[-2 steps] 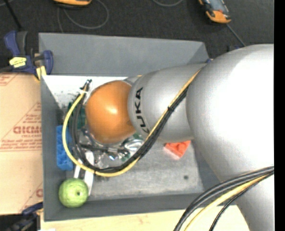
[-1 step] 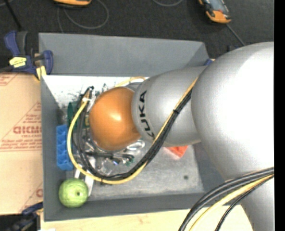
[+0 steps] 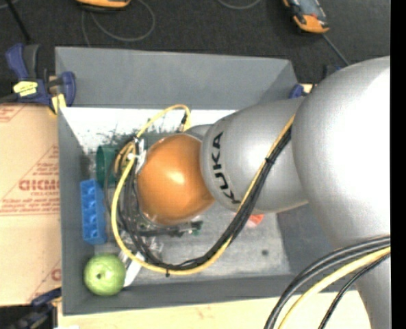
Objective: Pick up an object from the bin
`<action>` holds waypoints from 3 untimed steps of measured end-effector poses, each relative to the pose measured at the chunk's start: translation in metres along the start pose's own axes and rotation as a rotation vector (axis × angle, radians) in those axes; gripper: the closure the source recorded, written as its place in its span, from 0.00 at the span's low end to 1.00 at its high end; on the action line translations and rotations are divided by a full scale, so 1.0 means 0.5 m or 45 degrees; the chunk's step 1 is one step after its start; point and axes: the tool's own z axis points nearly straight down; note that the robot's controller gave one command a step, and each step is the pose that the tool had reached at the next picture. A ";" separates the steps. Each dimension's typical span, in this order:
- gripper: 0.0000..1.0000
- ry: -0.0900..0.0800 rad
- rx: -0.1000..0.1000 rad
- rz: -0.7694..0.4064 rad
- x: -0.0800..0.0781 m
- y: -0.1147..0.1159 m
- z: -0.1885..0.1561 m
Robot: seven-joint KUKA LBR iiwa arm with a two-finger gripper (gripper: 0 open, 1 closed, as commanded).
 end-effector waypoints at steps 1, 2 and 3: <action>1.00 0.005 -0.002 0.000 0.002 0.001 0.001; 1.00 0.019 -0.011 0.000 0.006 0.001 0.002; 1.00 0.026 -0.018 0.004 0.005 0.000 -0.002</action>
Offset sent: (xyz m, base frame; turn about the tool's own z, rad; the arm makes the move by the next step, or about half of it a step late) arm -0.0001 -0.0001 0.0074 0.0004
